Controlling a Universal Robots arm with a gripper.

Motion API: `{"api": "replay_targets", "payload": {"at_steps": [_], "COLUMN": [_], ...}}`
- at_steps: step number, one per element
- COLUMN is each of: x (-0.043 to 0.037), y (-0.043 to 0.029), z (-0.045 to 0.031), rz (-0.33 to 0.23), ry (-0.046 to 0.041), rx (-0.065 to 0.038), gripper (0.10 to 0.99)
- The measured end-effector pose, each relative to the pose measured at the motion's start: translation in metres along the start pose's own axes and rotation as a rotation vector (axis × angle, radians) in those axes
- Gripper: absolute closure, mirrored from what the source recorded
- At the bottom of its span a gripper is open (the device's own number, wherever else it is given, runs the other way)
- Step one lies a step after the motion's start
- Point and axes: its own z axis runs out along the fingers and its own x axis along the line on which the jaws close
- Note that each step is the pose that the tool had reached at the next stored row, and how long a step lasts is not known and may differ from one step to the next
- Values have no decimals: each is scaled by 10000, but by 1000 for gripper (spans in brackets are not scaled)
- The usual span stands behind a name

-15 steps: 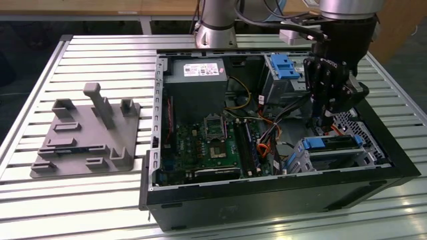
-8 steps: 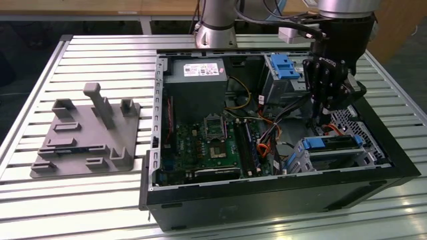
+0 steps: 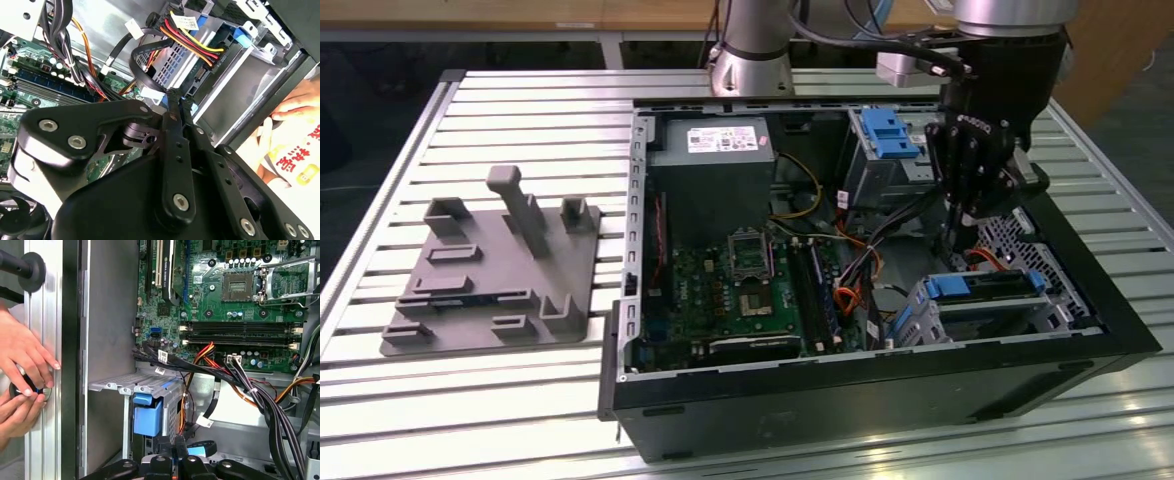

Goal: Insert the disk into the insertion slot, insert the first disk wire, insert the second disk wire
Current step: 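Insert the second disk wire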

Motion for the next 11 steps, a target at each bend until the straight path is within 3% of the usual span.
{"api": "replay_targets", "payload": {"at_steps": [9,11], "x": [-1,0], "y": [-8,-55], "z": [5,10], "rz": [-11,-36], "ry": [43,36], "rx": [-18,-79], "gripper": [941,941]}}
